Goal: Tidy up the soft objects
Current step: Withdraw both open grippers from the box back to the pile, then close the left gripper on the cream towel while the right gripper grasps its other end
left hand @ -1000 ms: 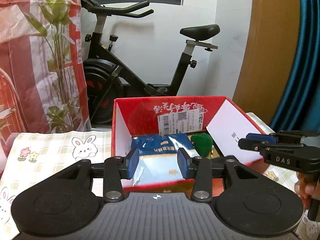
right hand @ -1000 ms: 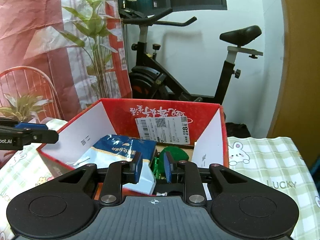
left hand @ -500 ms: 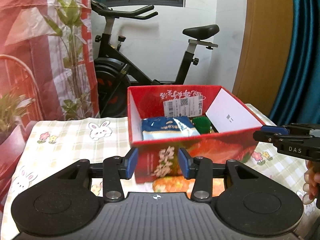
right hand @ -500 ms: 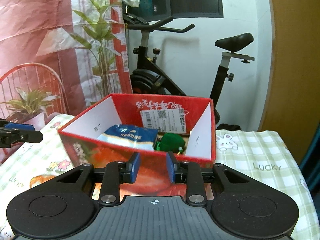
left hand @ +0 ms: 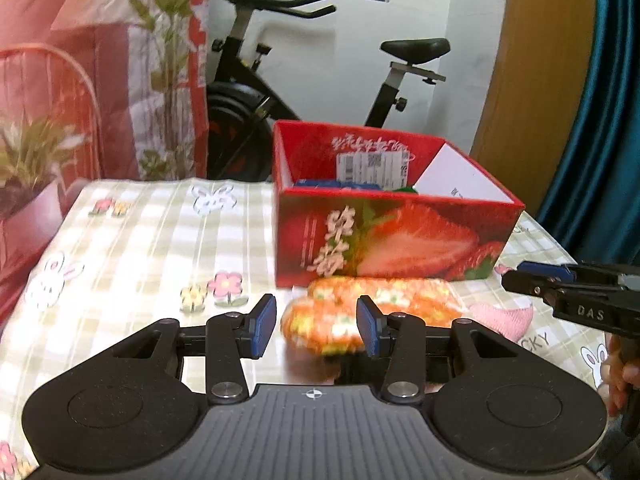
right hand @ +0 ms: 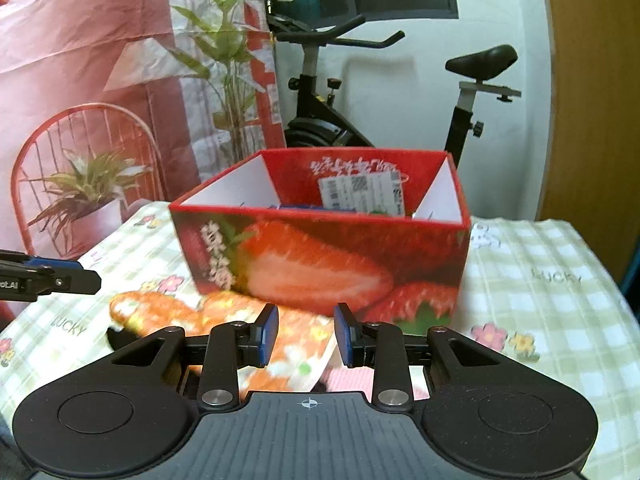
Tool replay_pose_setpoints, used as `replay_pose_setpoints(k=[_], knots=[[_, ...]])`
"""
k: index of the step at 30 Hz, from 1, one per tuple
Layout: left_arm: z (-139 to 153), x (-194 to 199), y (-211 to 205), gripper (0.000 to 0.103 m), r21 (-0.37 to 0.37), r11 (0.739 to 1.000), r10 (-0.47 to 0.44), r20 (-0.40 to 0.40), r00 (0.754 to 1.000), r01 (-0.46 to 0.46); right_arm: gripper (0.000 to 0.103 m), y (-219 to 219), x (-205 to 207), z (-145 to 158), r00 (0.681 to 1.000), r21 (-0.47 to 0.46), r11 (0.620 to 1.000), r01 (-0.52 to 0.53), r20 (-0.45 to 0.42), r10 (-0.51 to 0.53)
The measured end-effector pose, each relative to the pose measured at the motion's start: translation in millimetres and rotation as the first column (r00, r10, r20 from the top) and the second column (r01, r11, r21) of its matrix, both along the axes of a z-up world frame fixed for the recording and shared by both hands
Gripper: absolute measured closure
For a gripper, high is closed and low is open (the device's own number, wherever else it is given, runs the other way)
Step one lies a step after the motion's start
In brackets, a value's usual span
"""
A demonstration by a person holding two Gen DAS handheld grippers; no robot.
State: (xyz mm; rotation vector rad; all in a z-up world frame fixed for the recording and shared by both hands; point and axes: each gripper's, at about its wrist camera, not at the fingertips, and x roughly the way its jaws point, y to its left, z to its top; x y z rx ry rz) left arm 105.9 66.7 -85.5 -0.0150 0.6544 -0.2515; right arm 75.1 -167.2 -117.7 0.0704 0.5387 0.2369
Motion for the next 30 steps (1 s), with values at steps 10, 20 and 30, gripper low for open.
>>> replay_pose_setpoints(k=[10, 20, 30], knots=[[-26, -25, 9, 0.057, -0.074, 0.997, 0.025, -0.083, 0.996, -0.031, 0.071, 4, -30, -26, 0.996, 0.007, 1.0, -0.016, -0.087, 0.017], [-47, -35, 7, 0.057, -0.105, 0.994, 0.008, -0.162, 0.987, -0.025, 0.065, 5, -38, -33, 0.988, 0.0, 0.999, -0.033, -0.151, 0.033], [-60, -41, 3, 0.057, -0.079, 0.997, 0.008, -0.238, 0.971, -0.027, 0.059, -14, -57, -42, 0.964, 0.0, 1.0, 0.01, -0.264, -0.01]])
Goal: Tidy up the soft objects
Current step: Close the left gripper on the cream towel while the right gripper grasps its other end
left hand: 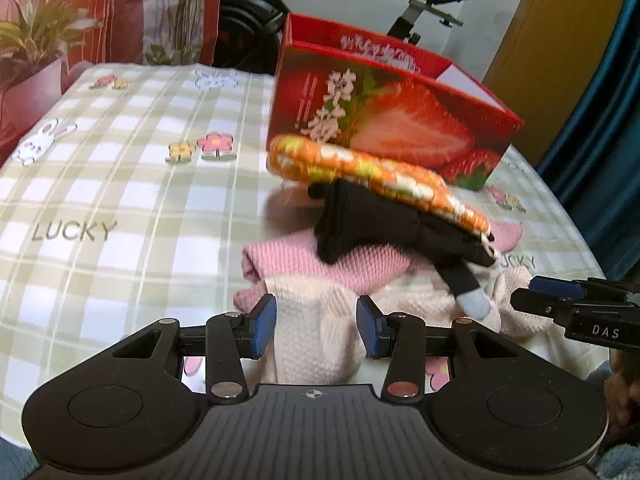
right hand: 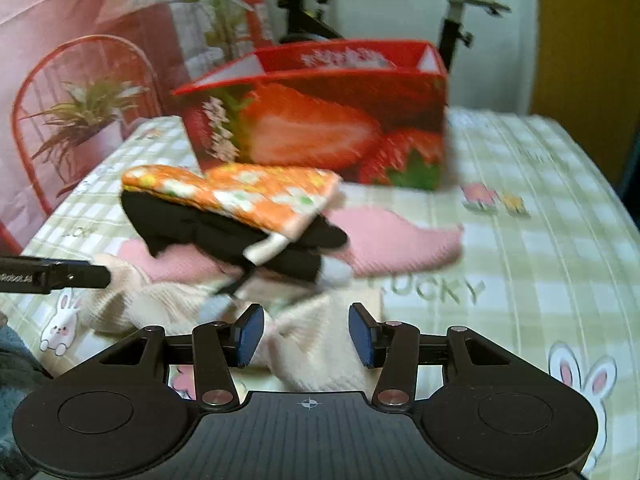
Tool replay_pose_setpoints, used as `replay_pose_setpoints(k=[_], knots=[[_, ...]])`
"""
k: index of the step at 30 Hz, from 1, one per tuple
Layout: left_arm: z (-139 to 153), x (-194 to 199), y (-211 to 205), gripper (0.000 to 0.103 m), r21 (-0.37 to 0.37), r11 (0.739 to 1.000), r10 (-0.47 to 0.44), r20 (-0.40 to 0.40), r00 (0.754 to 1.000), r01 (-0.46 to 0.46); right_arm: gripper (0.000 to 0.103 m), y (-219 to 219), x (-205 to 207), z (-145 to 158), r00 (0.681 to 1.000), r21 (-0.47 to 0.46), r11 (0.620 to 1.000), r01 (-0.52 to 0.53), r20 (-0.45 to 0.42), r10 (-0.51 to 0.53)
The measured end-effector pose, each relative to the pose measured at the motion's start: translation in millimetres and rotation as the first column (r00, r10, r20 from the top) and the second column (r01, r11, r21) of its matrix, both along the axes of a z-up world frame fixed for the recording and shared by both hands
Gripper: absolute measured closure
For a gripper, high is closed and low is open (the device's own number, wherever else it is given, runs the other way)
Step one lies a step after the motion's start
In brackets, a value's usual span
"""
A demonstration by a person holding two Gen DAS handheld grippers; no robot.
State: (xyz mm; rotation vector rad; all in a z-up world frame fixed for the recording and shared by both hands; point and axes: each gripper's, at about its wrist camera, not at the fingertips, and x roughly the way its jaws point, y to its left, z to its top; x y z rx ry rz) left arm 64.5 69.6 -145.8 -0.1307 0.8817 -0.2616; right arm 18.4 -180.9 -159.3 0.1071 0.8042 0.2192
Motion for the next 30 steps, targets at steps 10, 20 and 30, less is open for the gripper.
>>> replay_pose_setpoints(k=[10, 20, 30], knots=[[-20, 6, -3, 0.057, -0.016, 1.0, -0.022, -0.075, 0.997, 0.021, 0.049, 0, 9, -18, 0.999, -0.035, 0.999, 0.024, -0.03, -0.025], [-25, 8, -2, 0.058, -0.04, 0.999, -0.028, -0.082, 0.996, 0.024, 0.044, -11, 14, -28, 0.997, 0.043, 0.997, 0.057, -0.059, -0.054], [-26, 9, 0, 0.057, -0.058, 0.998, -0.022, -0.077, 0.997, 0.018, 0.075, -2, 12, -25, 0.999, 0.073, 0.997, -0.016, -0.044, 0.019]])
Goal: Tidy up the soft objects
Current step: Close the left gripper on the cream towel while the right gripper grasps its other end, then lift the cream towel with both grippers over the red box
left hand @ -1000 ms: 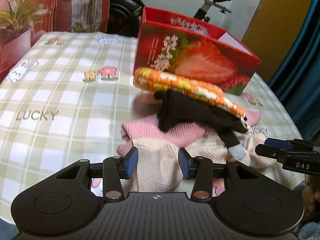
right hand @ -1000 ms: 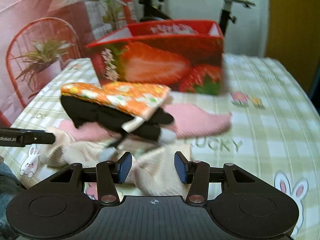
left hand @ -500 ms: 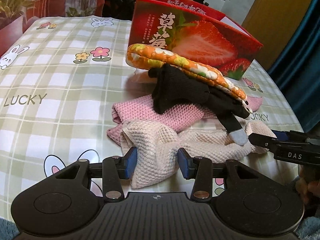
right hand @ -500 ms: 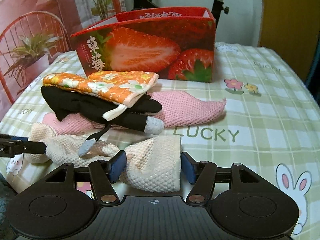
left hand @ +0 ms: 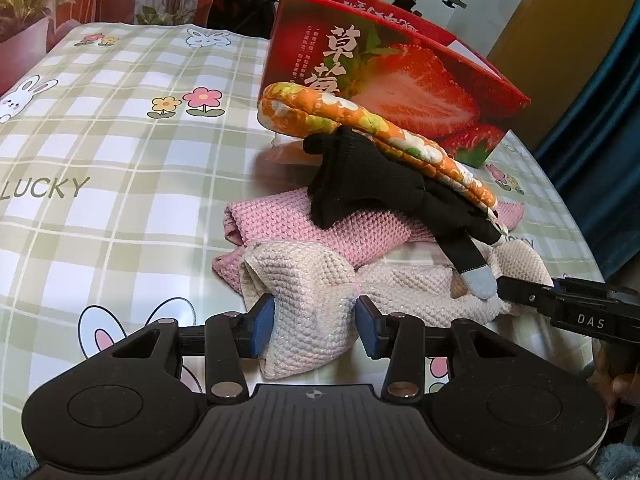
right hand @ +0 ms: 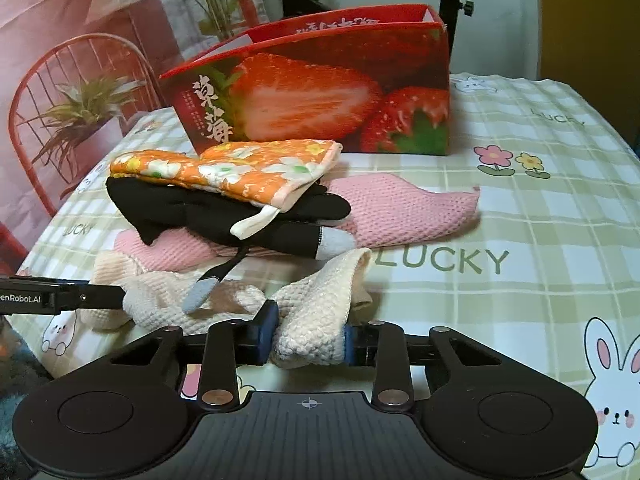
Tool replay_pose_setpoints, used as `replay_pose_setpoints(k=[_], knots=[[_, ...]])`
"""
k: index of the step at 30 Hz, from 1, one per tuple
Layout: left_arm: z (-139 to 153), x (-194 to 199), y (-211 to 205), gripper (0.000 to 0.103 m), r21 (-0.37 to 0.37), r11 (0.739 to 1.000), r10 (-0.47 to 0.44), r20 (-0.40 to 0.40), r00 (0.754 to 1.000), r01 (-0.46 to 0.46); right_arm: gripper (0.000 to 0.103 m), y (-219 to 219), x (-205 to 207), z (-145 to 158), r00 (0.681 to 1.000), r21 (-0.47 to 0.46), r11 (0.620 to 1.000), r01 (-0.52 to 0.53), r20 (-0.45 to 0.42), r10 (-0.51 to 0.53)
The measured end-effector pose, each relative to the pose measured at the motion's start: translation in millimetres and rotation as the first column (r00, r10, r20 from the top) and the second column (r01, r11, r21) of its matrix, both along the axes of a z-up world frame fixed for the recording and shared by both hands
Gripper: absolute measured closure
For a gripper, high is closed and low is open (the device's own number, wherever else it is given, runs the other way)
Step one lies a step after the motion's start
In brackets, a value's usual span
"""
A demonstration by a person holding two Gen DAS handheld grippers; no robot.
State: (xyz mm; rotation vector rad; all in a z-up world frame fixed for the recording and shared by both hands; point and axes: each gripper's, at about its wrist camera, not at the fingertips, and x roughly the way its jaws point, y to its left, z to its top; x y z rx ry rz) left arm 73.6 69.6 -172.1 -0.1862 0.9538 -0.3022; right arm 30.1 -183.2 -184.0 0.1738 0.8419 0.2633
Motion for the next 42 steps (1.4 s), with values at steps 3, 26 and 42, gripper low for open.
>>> replay_pose_setpoints(k=[3, 26, 42], knots=[[0, -1, -1, 0.058, 0.0, 1.0, -0.001, 0.003, 1.0, 0.001, 0.076, 0, 0, 0, 1.0, 0.008, 1.0, -0.003, 0.001, 0.003], [77, -32, 3, 0.08, -0.067, 0.997, -0.005, 0.363, 0.932, 0.032, 0.082, -11, -9, 61, 0.973, 0.062, 0.997, -0.041, 0.229, 0.026], [128, 48, -20, 0.08, -0.045, 0.998, -0.011, 0.493, 0.87, 0.039, 0.082, -29, 73, 121, 0.913, -0.004, 1.0, -0.012, 0.407, 0.013]])
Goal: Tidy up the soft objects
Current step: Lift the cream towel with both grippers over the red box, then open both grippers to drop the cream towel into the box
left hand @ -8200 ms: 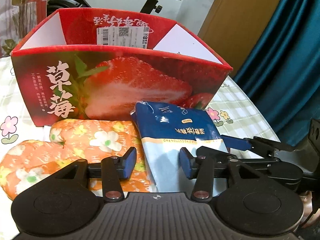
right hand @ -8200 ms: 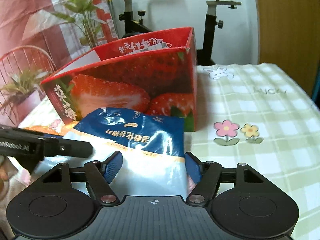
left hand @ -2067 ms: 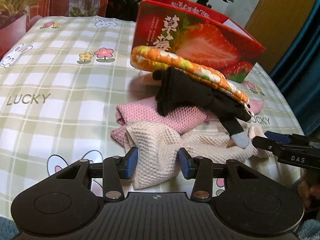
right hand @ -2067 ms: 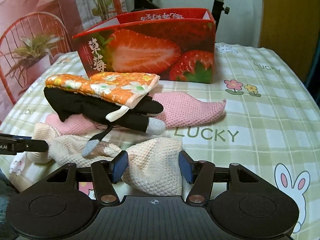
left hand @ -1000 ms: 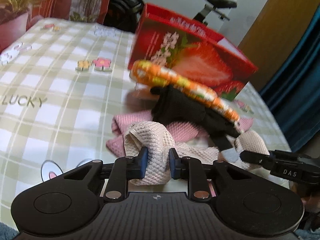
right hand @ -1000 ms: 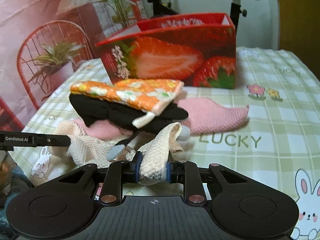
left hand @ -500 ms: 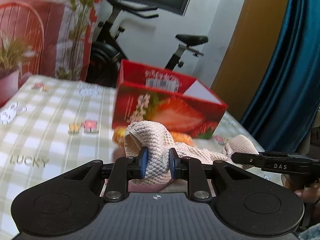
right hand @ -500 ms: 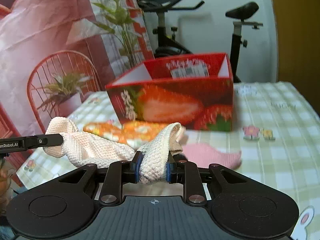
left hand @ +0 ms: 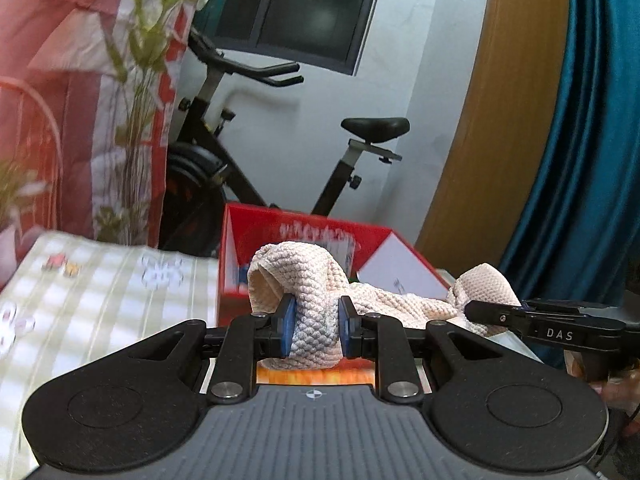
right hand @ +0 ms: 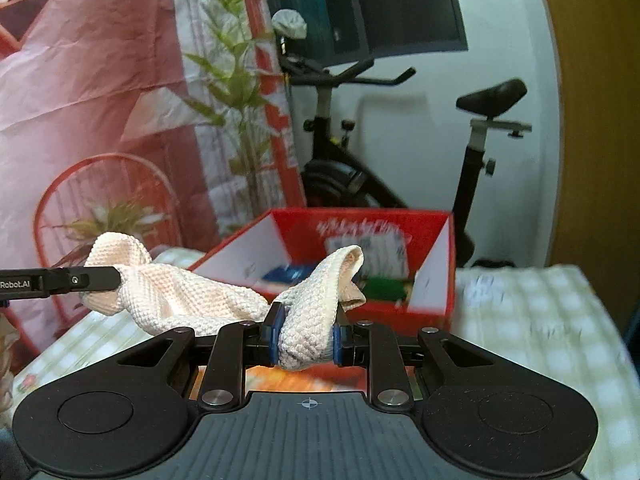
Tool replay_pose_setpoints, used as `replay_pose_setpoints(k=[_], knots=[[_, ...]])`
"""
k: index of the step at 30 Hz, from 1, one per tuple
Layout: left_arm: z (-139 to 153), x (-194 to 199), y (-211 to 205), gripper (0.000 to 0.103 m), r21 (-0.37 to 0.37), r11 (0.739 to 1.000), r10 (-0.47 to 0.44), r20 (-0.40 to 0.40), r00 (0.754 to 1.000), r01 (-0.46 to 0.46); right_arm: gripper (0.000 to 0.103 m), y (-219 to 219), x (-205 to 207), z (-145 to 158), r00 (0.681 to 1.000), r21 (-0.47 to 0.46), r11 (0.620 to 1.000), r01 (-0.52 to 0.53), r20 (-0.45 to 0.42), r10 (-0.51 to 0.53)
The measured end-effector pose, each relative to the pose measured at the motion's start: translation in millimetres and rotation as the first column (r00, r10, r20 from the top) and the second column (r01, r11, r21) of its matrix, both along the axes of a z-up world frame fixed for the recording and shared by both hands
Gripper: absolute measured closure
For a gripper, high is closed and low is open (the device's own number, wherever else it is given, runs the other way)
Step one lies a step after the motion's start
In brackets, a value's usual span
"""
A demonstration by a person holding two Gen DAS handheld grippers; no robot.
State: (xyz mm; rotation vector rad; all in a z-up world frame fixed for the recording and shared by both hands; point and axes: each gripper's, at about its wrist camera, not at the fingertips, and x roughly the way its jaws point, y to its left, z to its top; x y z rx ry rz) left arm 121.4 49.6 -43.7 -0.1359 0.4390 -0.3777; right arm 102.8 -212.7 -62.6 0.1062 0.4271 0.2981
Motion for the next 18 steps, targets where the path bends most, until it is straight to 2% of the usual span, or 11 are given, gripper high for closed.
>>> replay_pose_setpoints(k=[3, 5, 10, 13, 18], knots=[[8, 30, -3, 0.08, -0.008, 1.0, 0.005, -0.005, 1.0, -0.005, 0.082, 0, 28, 8, 0.999, -0.025, 0.999, 0.036, 0.018, -0.035], [11, 48, -9, 0.08, 0.014, 1.0, 0.024, 0.0, 1.0, -0.024, 0.082, 3, 47, 10, 0.998, -0.051, 0.997, 0.054, 0.023, -0.053], [11, 89, -28, 0.08, 0.089, 0.995, 0.053, -0.016, 0.998, -0.051, 0.082, 23, 91, 4, 0.994, -0.193, 0.976, 0.106, 0.044, -0.099], [4, 108, -34, 0.08, 0.123, 0.991, 0.061, -0.053, 0.997, -0.054, 0.082, 29, 111, -6, 0.994, -0.243, 0.964, 0.11, 0.027, -0.106], [-17, 135, -35, 0.08, 0.114, 0.992, 0.07, -0.206, 0.976, -0.048, 0.082, 35, 133, -26, 0.992, -0.278, 0.955, 0.098, -0.046, -0.116]])
